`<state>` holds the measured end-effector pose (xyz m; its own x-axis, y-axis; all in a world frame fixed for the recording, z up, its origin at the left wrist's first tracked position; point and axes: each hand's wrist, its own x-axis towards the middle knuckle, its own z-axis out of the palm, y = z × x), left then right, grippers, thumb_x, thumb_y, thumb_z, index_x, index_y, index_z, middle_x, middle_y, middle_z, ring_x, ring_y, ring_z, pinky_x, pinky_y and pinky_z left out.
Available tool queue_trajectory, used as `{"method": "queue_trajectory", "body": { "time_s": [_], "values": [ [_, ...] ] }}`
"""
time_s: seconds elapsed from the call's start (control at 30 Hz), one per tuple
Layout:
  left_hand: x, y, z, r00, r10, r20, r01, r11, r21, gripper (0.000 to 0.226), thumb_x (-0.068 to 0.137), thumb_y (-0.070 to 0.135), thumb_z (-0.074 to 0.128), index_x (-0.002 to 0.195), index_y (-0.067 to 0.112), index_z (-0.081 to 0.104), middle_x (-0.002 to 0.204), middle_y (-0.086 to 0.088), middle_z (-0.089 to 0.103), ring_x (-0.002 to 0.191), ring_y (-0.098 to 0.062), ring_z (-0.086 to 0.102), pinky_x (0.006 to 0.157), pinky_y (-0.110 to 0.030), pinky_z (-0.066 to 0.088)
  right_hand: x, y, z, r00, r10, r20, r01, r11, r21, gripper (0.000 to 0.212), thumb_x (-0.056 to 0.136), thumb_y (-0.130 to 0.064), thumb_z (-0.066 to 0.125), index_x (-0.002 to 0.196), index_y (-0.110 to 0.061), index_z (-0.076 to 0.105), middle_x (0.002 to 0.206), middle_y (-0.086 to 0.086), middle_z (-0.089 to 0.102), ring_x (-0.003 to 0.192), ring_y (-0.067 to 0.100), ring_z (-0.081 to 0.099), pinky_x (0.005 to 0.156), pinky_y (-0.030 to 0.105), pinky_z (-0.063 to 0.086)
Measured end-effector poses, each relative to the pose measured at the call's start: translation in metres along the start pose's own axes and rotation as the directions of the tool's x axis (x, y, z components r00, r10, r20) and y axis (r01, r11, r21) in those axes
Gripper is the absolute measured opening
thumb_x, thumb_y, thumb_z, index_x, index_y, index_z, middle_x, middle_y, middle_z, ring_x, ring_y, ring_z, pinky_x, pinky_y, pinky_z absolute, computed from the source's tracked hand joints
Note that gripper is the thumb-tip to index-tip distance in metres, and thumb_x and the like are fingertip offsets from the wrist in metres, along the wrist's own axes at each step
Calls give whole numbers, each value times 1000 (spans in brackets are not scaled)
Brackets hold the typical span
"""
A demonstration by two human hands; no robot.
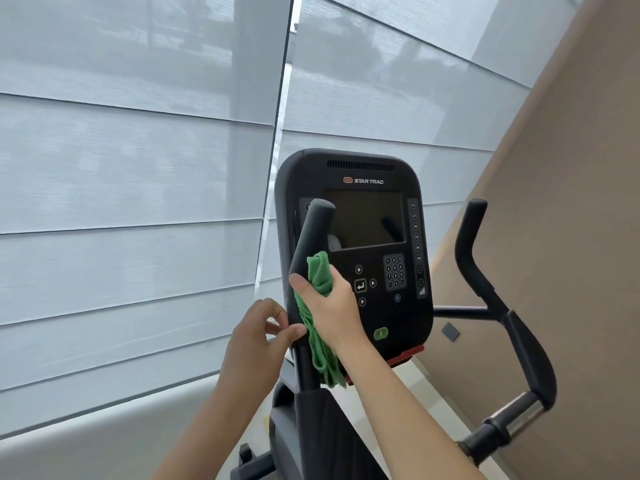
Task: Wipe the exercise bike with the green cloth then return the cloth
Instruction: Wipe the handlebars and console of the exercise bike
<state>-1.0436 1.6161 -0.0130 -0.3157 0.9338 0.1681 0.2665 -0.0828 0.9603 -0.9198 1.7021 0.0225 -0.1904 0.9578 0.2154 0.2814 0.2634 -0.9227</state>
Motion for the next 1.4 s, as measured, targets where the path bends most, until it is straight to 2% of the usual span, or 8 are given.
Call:
{"method": "queue_trajectory", "body": {
  "time_s": [0.23,0.37,0.5,0.67,0.83,1.1,1.27,1.4],
  "values": [
    [4,-6,-1,999,-35,11,35,999,-37,25,85,31,84,84,25,60,78,2,72,77,-13,71,67,-31,47,-50,11,-12,975,200,97,-176,961,-215,36,93,-76,53,81,-44,63,66,-19,60,62,-3,55,66,25,43],
    [7,-8,-2,999,-15,40,17,998,-55,25,86,27,84,80,24,60,79,2,72,77,-14,71,70,-30,50,-75,5,-19,977,207,56,-169,902,-398,35,98,-74,46,83,-45,58,98,-9,53,83,6,61,75,29,51],
    [9,-11,-7,992,35,121,-24,995,-95,15,91,19,80,85,23,66,86,7,72,82,-16,71,76,-35,57,-86,-4,-26,995,93,31,-52,771,-635,33,96,-67,56,101,-35,57,105,-13,40,81,9,61,74,33,55],
    [18,-28,-25,981,-19,193,52,985,-166,26,97,10,72,85,33,74,83,1,78,81,-19,77,71,-33,59,-58,-30,-15,956,-239,-173,85,784,-615,61,84,-61,75,125,-29,44,119,-12,38,96,10,55,69,14,42],
    [28,-37,-46,994,-29,101,46,985,-166,31,98,4,64,85,30,76,87,5,77,74,-16,77,76,-49,62,-64,-18,36,971,-221,-94,78,660,-747,61,88,-49,76,131,-18,44,136,3,41,114,23,48,89,44,55],
    [14,-13,-48,982,125,144,-107,986,-125,36,91,-4,58,86,28,72,83,10,74,74,-6,73,63,-8,47,-126,-2,-1,994,-99,-45,43,741,-670,52,98,-34,70,147,-30,55,138,-10,49,123,18,51,101,46,53],
    [-8,6,-37,914,324,246,-296,944,-143,33,91,-8,59,90,23,71,92,6,71,82,-17,70,69,-15,49,-173,-5,-30,999,-9,-40,-25,651,-759,46,93,-28,66,139,-33,60,141,-9,47,128,19,48,105,51,47],
    [-31,17,-19,795,486,363,-437,874,-212,32,90,-4,56,90,24,70,96,2,68,81,-24,68,67,-31,53,-202,-10,-61,984,-29,-175,-114,651,-750,59,90,-13,74,142,-32,55,145,-9,41,132,17,43,107,48,51]
  ]
}}
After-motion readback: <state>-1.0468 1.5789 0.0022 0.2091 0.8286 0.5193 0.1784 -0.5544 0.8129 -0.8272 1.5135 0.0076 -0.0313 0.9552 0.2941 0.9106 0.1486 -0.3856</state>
